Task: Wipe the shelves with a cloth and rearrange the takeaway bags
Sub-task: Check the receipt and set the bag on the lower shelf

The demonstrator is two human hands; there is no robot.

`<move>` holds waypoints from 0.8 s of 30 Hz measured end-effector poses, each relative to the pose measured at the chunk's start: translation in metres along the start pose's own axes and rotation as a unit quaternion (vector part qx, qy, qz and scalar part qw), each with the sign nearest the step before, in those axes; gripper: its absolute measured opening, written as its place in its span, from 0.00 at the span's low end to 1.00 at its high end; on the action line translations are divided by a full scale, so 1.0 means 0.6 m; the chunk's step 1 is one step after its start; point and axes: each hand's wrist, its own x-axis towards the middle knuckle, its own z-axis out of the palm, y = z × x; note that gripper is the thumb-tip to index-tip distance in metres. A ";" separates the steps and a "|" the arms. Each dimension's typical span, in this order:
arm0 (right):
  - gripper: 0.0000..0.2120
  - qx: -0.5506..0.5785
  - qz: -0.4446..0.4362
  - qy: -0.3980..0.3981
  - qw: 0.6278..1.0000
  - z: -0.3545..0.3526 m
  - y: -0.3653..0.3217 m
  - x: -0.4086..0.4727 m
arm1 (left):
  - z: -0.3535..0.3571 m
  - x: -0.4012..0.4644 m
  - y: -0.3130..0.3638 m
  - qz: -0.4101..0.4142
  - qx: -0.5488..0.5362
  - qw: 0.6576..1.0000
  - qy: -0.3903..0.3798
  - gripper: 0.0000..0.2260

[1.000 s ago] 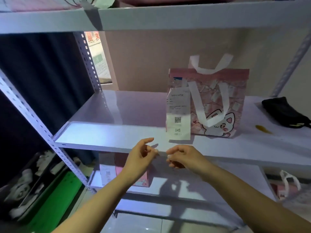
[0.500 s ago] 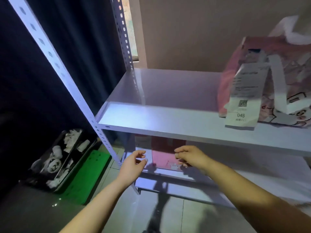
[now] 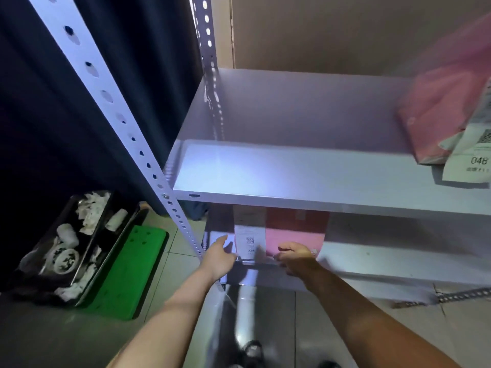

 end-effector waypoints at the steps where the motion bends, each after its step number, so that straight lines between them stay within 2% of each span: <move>1: 0.14 -0.002 -0.003 -0.004 1.000 0.008 0.007 0.014 | 0.003 0.010 -0.006 -0.005 -0.016 1.000 -0.003 0.29; 7: 0.18 -0.080 -0.002 -0.001 0.997 0.036 -0.007 0.054 | 0.015 0.053 -0.023 -0.044 -0.149 0.988 -0.011 0.26; 9: 0.14 -0.107 -0.003 0.016 0.994 0.043 -0.011 0.059 | 0.022 0.057 -0.021 -0.053 -0.186 0.981 -0.011 0.17; 11: 0.05 -0.088 -0.006 0.007 0.996 0.057 -0.005 0.059 | 0.030 0.057 -0.018 -0.040 -0.192 0.981 -0.004 0.04; 13: 0.04 -0.029 -0.016 0.010 0.999 0.071 0.011 0.053 | 0.038 0.053 -0.022 -0.021 -0.212 0.977 -0.019 0.08; 15: 0.03 -0.001 -0.023 0.004 1.000 0.080 0.022 0.040 | 0.041 0.040 -0.026 -0.016 -0.243 0.970 -0.021 0.03; 17: 0.05 0.018 -0.023 -0.016 0.999 0.084 0.029 0.018 | 0.041 0.029 -0.034 -0.012 -0.254 0.967 -0.025 0.08; 24: 0.08 0.027 -0.028 -0.039 0.998 0.082 0.059 -0.023 | 0.037 -0.011 -0.072 0.007 -0.230 0.971 -0.070 0.11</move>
